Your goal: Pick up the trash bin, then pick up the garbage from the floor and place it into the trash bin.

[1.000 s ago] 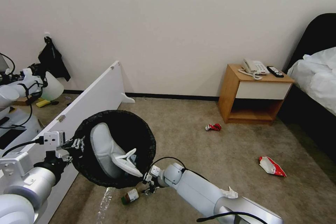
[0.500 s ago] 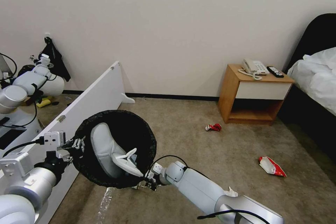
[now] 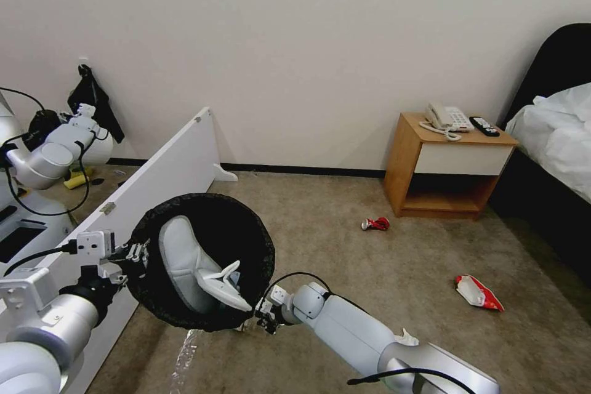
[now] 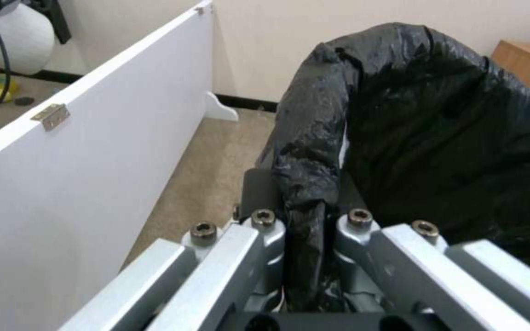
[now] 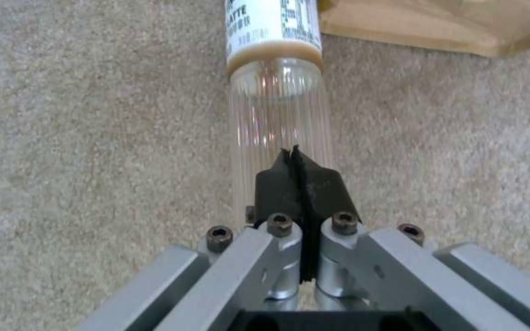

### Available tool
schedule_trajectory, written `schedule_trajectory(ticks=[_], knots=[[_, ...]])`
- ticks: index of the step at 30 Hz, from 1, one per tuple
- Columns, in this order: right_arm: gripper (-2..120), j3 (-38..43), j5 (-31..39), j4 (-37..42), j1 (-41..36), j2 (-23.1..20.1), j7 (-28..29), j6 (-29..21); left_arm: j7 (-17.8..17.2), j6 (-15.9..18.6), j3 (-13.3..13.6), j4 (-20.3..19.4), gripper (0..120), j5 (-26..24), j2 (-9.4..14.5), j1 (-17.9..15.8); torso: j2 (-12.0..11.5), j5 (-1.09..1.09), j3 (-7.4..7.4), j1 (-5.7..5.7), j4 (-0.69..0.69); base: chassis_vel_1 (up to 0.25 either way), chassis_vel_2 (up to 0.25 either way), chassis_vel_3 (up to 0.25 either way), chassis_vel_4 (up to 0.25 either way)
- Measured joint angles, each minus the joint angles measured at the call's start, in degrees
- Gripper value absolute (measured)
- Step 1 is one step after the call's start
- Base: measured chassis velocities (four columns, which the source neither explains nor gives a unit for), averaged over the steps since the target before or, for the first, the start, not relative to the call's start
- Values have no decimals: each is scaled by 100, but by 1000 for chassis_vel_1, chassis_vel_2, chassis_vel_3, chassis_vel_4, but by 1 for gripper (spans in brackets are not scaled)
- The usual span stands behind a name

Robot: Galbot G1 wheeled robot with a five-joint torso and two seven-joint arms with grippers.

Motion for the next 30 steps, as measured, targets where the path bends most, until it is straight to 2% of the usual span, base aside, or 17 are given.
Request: schedule_trajectory(ticks=[2, 6, 7, 9, 10, 15, 16, 17, 18, 19, 23, 25, 26, 27, 30], knots=[[0, -16, 55, 52, -4, -34, 1, -4, 1, 0, 0, 0, 4, 0, -1, 0, 0, 0, 0, 0, -1, 0, 0, 0, 0], [13, -44, 189, 172, -27, -107, 7, 5, 0, 0, 3, -2, 4, 0, 1, -4, 0, 0, 0, 0, 1, 0, 0, 0, 0], [13, -44, 189, 172, -27, -107, 7, 5, 0, 0, 3, -2, 4, 0, 1, -4, 0, 0, 0, 0, 1, 0, 0, 0, 0], [26, -70, 275, 272, -38, -173, 6, 40, 0, 0, -4, -3, 4, -7, 7, 2, 0, 0, 0, 0, 0, 0, 0, 0, 0], [26, -70, 275, 272, -38, -173, 6, 40, 0, 0, -4, -3, 4, -7, 7, 2, 0, 0, 0, 0, 0, 0, 0, 0, 0], [44, -129, 437, 527, -20, -332, 11, 44, 1, 0, -49, -13, 4, -28, 17, 27, 0, 0, 1, 0, 1, 0, 0, 0, 0], [44, -129, 437, 527, -20, -332, 11, 44, 1, 0, -49, -13, 4, -28, 17, 27, 0, 0, 1, 0, 1, 0, 0, 0, 0], [54, -136, 503, 619, 16, -388, 30, 43, 1, 0, -59, -20, 4, -36, 17, 32, 0, 0, 0, 0, 0, 0, 0, 0, 0], [54, -136, 503, 619, 16, -388, 30, 43, 1, 0, -59, -20, 4, -36, 17, 32, 0, 0, 0, 0, 0, 0, 0, 0, 0], [61, -139, 540, 665, 61, -414, 38, 43, 2, 0, -60, -21, 4, -38, 21, 32, 0, 1, 0, 0, 0, 0, 0, 0, 0], [68, -136, 592, 669, 150, -415, 43, 43, 2, 0, -51, -21, 4, -38, 22, 25, 0, 0, 0, 0, 0, 0, 0, 0, 0], [82, -137, 596, 604, 195, -366, 39, 48, 2, 1, -41, -21, 4, -38, 29, 17, 0, 0, 0, 0, 1, 0, 0, 0, 0], [82, -137, 596, 604, 195, -366, 39, 48, 2, 1, -41, -21, 4, -38, 29, 17, 0, 0, 0, 0, 1, 0, 0, 0, 0], [90, -142, 591, 563, 218, -331, 29, 49, 1, 1, -40, -21, 4, -39, 38, 6, 0, 0, 0, 0, 0, 0, 0, 0, 0], [98, -148, 580, 482, 246, -273, 8, 50, -3, 2, -36, -21, 4, -41, 43, 5, 0, 0, 0, 0, 0, 0, 0, 0, 0]])
